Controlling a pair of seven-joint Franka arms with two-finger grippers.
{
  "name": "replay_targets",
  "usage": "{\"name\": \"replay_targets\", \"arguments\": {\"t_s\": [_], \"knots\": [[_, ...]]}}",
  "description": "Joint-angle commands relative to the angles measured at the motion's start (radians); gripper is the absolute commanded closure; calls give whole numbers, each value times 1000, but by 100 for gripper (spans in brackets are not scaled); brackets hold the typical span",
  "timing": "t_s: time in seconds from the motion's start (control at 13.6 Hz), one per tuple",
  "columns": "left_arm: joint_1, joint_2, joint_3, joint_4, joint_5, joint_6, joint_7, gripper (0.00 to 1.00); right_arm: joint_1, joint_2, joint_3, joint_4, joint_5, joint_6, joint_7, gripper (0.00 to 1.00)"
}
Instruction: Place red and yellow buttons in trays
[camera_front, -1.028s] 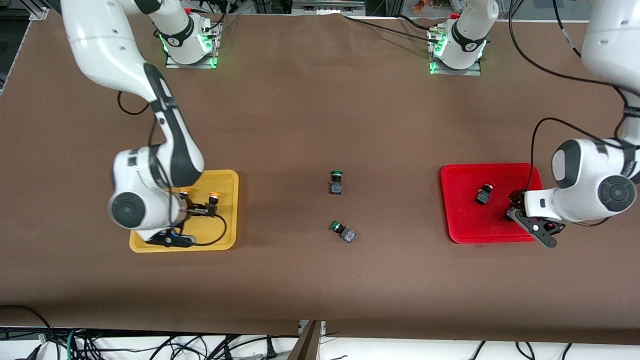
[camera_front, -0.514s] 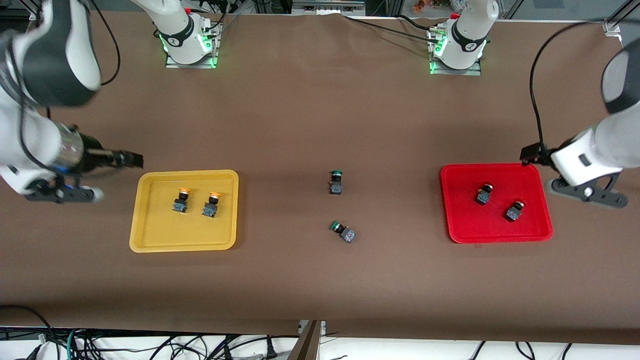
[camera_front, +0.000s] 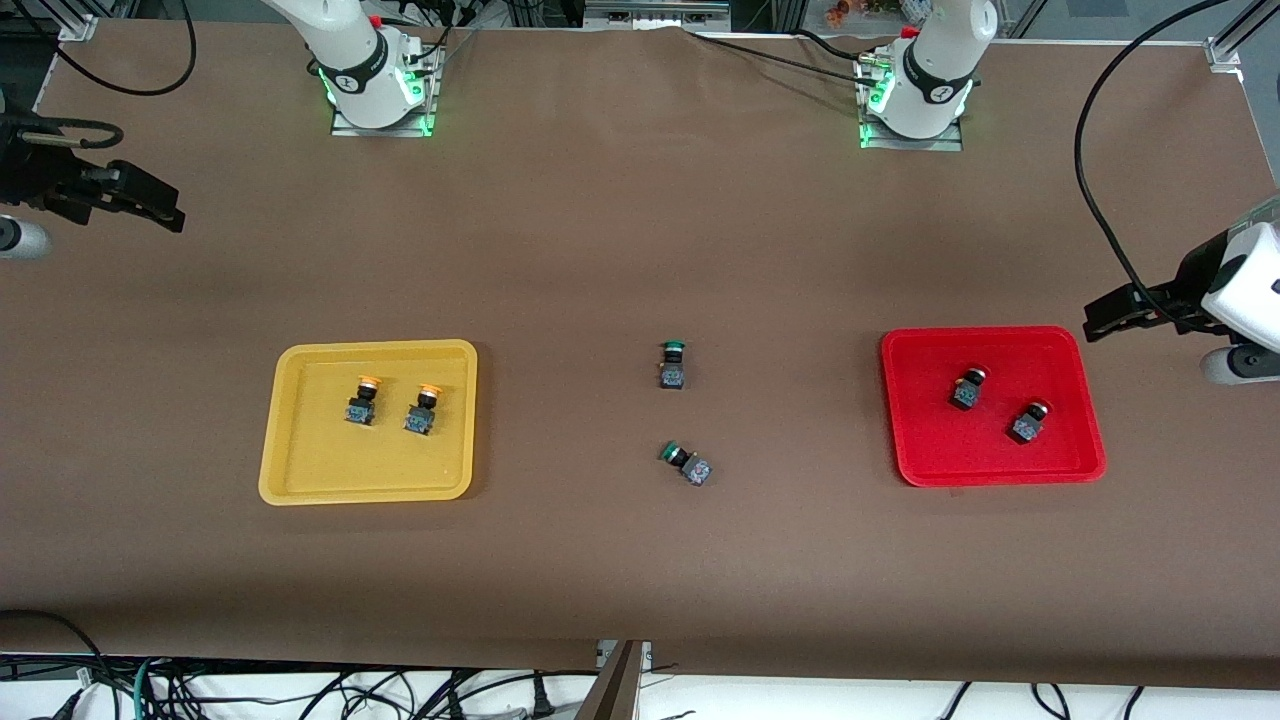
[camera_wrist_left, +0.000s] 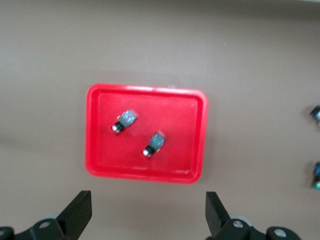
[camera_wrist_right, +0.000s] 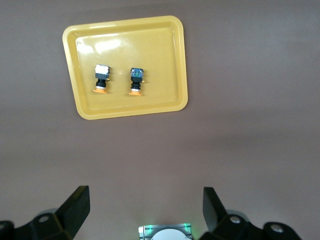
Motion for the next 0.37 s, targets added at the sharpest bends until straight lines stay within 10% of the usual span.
{"name": "replay_targets", "arguments": {"t_s": [0.0,0.29], "knots": [[-150,-232,154,-307,-39,119,-14,0,-5,14,10,-5,-2,-15,-9,0],[-151,-228,154,-299,-37,113,-16,0,-3,14,12,-5,-2,-9,-9,0]]}}
